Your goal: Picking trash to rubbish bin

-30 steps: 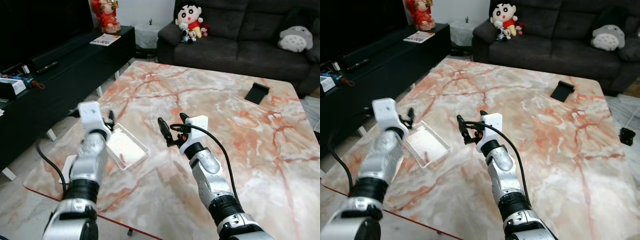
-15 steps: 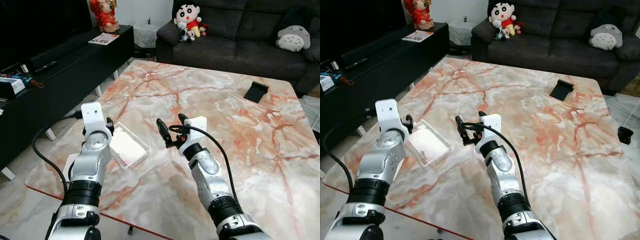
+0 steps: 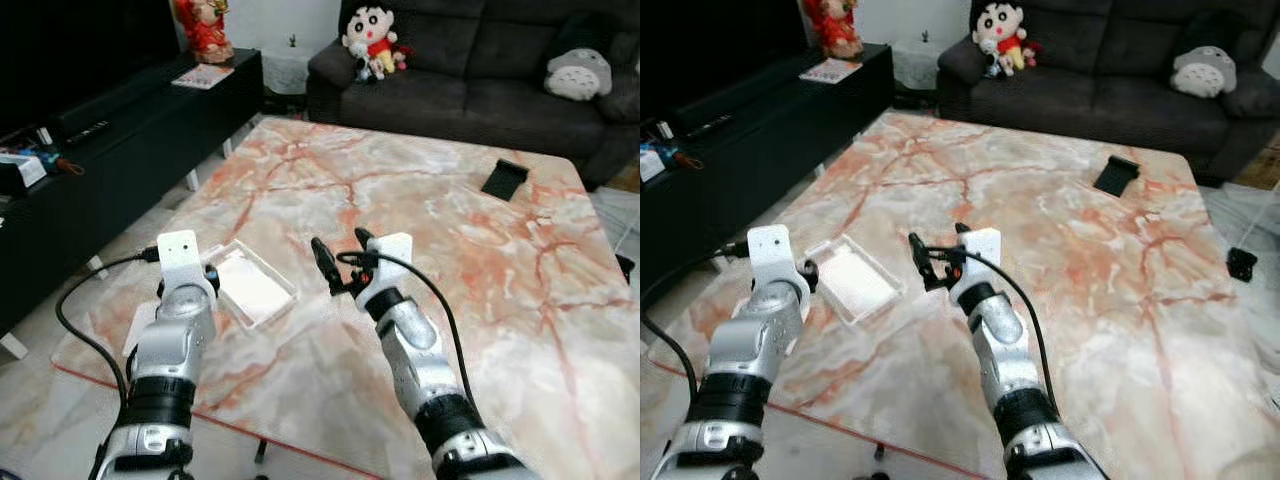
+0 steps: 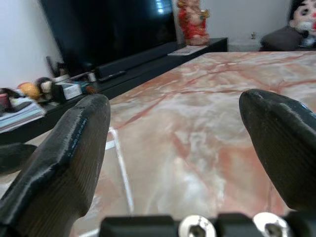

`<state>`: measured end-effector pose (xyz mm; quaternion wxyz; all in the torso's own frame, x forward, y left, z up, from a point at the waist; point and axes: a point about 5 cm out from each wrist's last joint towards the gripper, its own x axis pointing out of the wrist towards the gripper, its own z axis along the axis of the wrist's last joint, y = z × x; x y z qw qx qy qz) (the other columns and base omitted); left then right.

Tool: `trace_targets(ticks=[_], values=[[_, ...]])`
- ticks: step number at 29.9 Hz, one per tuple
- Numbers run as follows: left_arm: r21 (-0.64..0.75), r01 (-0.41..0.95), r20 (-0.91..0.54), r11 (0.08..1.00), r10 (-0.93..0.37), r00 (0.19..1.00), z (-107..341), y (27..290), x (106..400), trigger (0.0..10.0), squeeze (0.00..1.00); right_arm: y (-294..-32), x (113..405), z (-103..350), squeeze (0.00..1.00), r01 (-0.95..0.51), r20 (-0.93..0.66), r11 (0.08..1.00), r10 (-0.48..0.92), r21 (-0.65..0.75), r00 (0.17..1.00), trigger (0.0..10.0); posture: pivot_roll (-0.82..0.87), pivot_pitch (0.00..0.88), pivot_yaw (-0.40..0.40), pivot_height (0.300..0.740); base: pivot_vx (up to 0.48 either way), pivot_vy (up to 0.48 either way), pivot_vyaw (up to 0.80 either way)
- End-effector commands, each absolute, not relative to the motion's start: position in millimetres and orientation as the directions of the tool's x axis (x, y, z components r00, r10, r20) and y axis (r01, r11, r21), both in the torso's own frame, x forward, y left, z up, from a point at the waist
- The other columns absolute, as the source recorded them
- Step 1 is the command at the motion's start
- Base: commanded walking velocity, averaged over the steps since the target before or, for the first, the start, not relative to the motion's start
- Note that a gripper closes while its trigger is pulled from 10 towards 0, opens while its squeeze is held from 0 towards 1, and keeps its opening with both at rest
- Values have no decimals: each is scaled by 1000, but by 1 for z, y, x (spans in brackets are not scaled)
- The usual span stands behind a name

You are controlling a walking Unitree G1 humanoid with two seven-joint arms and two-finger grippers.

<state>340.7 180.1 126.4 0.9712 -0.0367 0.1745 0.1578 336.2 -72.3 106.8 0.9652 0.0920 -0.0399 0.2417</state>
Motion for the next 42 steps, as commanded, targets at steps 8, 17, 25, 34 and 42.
trace_targets(ticks=[8, 17, 25, 34, 42], values=[[-89, -324, -233, 942, 297, 926, 151, 182, 354, 10000, 0, -72, 336, 108, 0, -478, 120, 863, 464, 161, 878, 10000, 38, 60, -2, 740, 0, 0, 0], [-88, -94, -46, 992, 90, 995, 177, 161, 368, 10000, 0, -72, 335, 109, 0, -478, 120, 863, 464, 162, 878, 10000, 36, 68, -1, 740, 0, 0, 0], [-96, -37, -158, 995, 22, 987, 148, 149, 369, 10000, 0, -73, 334, 108, 0, -476, 117, 864, 463, 164, 879, 10000, 33, 67, 1, 740, 0, 0, 0], [-157, 2, -223, 988, -37, 974, 129, 130, 366, 10000, 0, -75, 333, 108, 0, -479, 119, 863, 465, 159, 877, 10000, 21, 54, 5, 740, 0, 0, 0], [-208, 41, -270, 977, -98, 958, 114, 110, 360, 10000, 0, -73, 332, 109, 0, -485, 127, 860, 469, 160, 874, 10000, 14, 57, 3, 740, 0, 0, 0]])
